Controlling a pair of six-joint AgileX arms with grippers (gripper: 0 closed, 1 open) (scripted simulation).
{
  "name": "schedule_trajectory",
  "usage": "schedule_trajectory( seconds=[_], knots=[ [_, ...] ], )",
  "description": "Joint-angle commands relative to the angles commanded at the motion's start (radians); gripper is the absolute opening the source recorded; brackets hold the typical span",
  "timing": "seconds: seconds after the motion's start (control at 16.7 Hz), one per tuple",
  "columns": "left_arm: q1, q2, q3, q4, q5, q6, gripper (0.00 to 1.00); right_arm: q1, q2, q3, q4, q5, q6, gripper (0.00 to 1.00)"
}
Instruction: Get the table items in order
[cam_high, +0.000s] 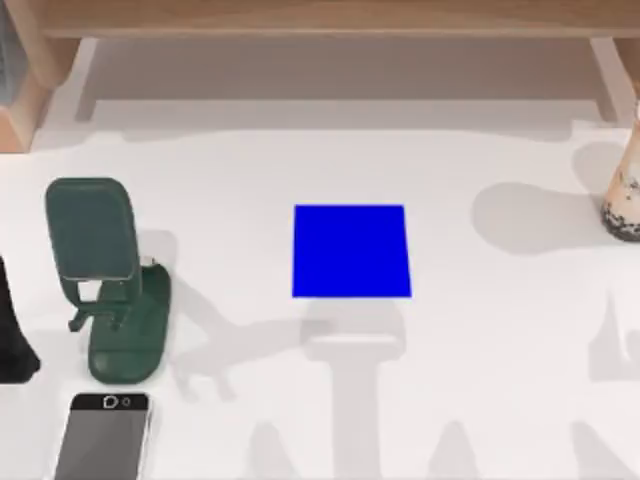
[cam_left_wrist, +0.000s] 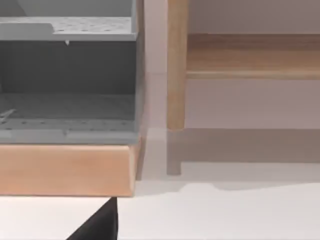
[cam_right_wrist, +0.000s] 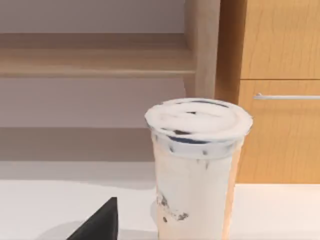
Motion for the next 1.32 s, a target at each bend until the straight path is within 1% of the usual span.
schedule_trajectory(
  seconds=[0.24,0.48,0.66,1.08,1.32],
  knots=[
    [0.014,0.033,0.031,-0.028,-0.001,0.017,1.00,0.000,0.000,0.000,0.000,0.000,0.000,1.00],
    [0.084,0.226,0.184,-0.175,-0.002,0.101,1.00,0.000,0.000,0.000,0.000,0.000,0.000,1.00],
    [0.159,0.476,0.347,-0.337,-0.002,0.191,1.00,0.000,0.000,0.000,0.000,0.000,0.000,1.00],
    [0.350,1.155,0.753,-0.752,-0.003,0.419,1.00,0.000,0.000,0.000,0.000,0.000,0.000,1.00],
    [0.437,1.428,0.940,-0.937,-0.003,0.522,1.00,0.000,0.000,0.000,0.000,0.000,0.000,1.00]
  ],
)
